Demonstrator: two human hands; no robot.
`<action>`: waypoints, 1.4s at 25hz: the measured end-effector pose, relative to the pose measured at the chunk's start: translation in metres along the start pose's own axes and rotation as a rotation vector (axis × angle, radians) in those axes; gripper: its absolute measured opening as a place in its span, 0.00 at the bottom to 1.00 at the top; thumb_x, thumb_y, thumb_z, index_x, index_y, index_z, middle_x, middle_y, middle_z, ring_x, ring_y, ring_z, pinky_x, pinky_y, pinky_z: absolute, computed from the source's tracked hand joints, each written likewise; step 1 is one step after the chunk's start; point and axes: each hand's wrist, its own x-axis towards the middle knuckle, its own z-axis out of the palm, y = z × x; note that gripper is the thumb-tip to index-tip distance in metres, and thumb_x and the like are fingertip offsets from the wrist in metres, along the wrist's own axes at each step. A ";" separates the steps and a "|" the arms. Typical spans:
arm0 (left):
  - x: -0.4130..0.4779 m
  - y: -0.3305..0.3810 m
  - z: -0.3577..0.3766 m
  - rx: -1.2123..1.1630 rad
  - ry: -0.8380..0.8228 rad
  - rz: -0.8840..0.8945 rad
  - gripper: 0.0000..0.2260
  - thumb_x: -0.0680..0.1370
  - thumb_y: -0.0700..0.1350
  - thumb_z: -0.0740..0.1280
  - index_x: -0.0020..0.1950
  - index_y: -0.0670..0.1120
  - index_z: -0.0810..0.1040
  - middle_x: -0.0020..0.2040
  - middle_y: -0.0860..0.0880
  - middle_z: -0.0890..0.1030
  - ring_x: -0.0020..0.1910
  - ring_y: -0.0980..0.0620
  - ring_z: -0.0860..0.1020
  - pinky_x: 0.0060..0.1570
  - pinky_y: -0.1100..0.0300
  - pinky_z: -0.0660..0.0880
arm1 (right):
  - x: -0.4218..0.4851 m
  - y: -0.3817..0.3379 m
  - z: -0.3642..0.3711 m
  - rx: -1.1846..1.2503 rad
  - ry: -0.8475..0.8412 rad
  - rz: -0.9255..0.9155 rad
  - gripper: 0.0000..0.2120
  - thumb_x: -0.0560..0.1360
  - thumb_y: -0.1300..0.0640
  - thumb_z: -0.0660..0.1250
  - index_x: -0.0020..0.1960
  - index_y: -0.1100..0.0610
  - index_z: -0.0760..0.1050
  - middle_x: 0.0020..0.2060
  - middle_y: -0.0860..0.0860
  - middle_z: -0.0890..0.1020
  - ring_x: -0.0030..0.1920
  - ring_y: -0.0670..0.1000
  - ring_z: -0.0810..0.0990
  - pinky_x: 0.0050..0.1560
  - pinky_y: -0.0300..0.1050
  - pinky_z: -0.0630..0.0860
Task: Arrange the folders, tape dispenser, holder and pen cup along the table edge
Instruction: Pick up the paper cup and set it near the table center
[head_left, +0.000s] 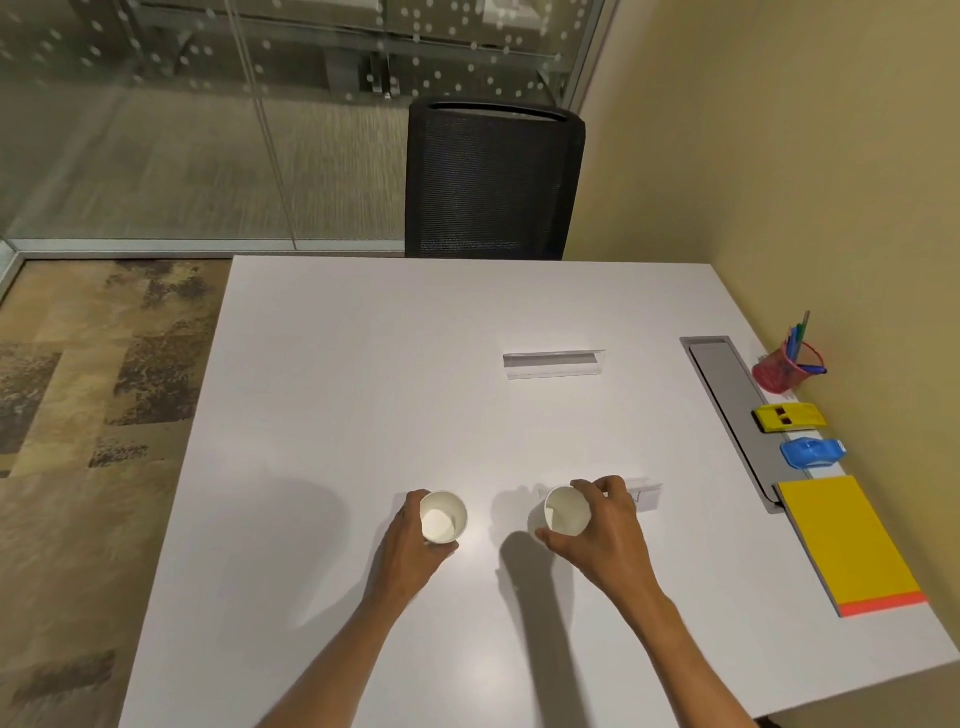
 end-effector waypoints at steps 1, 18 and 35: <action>0.000 -0.002 -0.001 0.012 -0.014 0.008 0.40 0.59 0.55 0.80 0.65 0.61 0.63 0.61 0.55 0.78 0.60 0.48 0.78 0.56 0.53 0.78 | 0.003 0.002 -0.003 -0.003 0.002 -0.004 0.32 0.62 0.44 0.78 0.62 0.54 0.75 0.54 0.50 0.69 0.58 0.53 0.73 0.47 0.47 0.78; 0.000 -0.060 0.005 0.614 -0.061 0.173 0.54 0.68 0.77 0.58 0.80 0.39 0.51 0.82 0.44 0.51 0.81 0.47 0.52 0.78 0.41 0.54 | 0.193 0.070 -0.102 -0.113 0.235 0.059 0.35 0.62 0.46 0.80 0.61 0.62 0.76 0.58 0.61 0.72 0.58 0.63 0.74 0.55 0.52 0.75; 0.028 -0.053 0.020 0.743 0.222 0.268 0.44 0.70 0.71 0.53 0.63 0.33 0.74 0.62 0.37 0.81 0.80 0.54 0.55 0.72 0.43 0.62 | 0.338 0.118 -0.064 -0.095 0.271 0.194 0.29 0.62 0.45 0.80 0.51 0.65 0.77 0.50 0.61 0.78 0.53 0.61 0.77 0.48 0.53 0.79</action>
